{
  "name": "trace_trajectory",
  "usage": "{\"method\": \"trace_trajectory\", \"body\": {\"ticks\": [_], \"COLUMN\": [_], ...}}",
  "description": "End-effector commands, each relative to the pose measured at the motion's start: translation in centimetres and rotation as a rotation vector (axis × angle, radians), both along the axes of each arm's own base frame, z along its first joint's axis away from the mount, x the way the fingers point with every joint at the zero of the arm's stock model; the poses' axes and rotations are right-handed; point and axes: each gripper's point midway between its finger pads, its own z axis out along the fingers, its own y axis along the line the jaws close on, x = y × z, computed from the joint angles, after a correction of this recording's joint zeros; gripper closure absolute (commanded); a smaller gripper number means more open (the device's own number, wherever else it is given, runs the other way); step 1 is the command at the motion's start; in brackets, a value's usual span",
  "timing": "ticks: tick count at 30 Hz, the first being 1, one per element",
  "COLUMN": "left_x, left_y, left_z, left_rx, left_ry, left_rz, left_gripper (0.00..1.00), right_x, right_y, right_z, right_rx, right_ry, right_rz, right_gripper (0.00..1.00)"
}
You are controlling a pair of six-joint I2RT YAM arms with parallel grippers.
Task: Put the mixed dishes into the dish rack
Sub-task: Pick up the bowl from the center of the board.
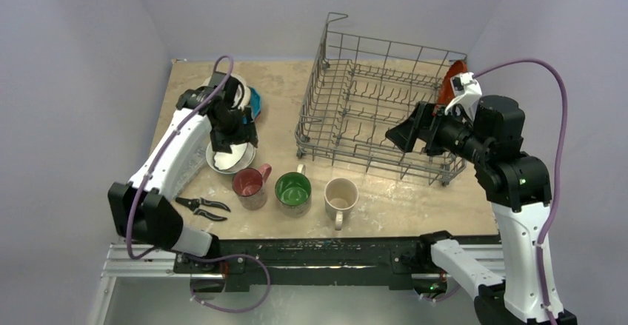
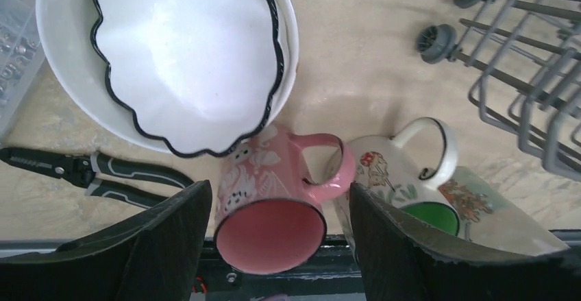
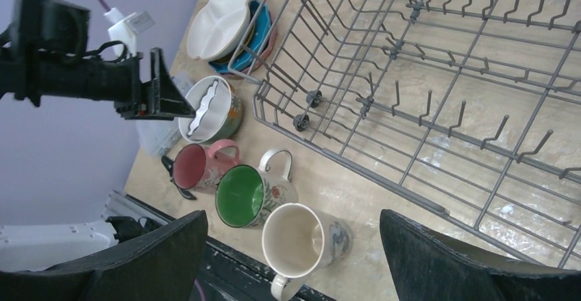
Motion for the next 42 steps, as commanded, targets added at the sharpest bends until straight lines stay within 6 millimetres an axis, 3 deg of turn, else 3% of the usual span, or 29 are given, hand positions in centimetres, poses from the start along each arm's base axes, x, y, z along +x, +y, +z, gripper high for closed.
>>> {"method": "trace_trajectory", "body": {"ticks": [1,6,13,19,26,32,38,42], "left_x": [3.8,6.7,8.8,9.0,9.2,8.8,8.5,8.4], "left_y": [0.2,0.4,-0.1,0.1,1.1,1.4,1.9,1.9], "left_z": [-0.5,-2.4,-5.3,-6.8,-7.5,-7.9,-7.7,-7.3], "left_rx": [0.025,0.043,0.012,0.024,0.087,0.101,0.124,0.127], "left_ry": [-0.023,0.026,0.095,0.132,0.149,0.164,0.154,0.150], "left_rz": [-0.079,-0.073,-0.023,0.035,0.063,0.049,0.036,0.024], "left_gripper": [0.28,0.34,0.48,0.66,0.71,0.82,0.99,1.00], "right_x": [0.6,2.3,3.7,4.0,4.3,4.1,4.0,3.8], "right_y": [-0.6,-1.1,-1.9,-2.1,-2.4,-2.4,-2.4,-2.3], "right_z": [0.9,0.9,1.1,0.1,-0.5,-1.1,-0.9,-0.9], "right_rx": [-0.055,-0.100,-0.153,-0.166,-0.179,-0.165,-0.160,-0.158], "right_ry": [-0.043,-0.043,-0.040,-0.010,0.021,0.032,0.023,0.021], "right_rz": [-0.018,-0.050,-0.091,-0.107,-0.129,-0.135,-0.135,-0.132], "right_gripper": [0.02,0.02,0.02,0.02,0.02,0.02,0.02,0.02]}}
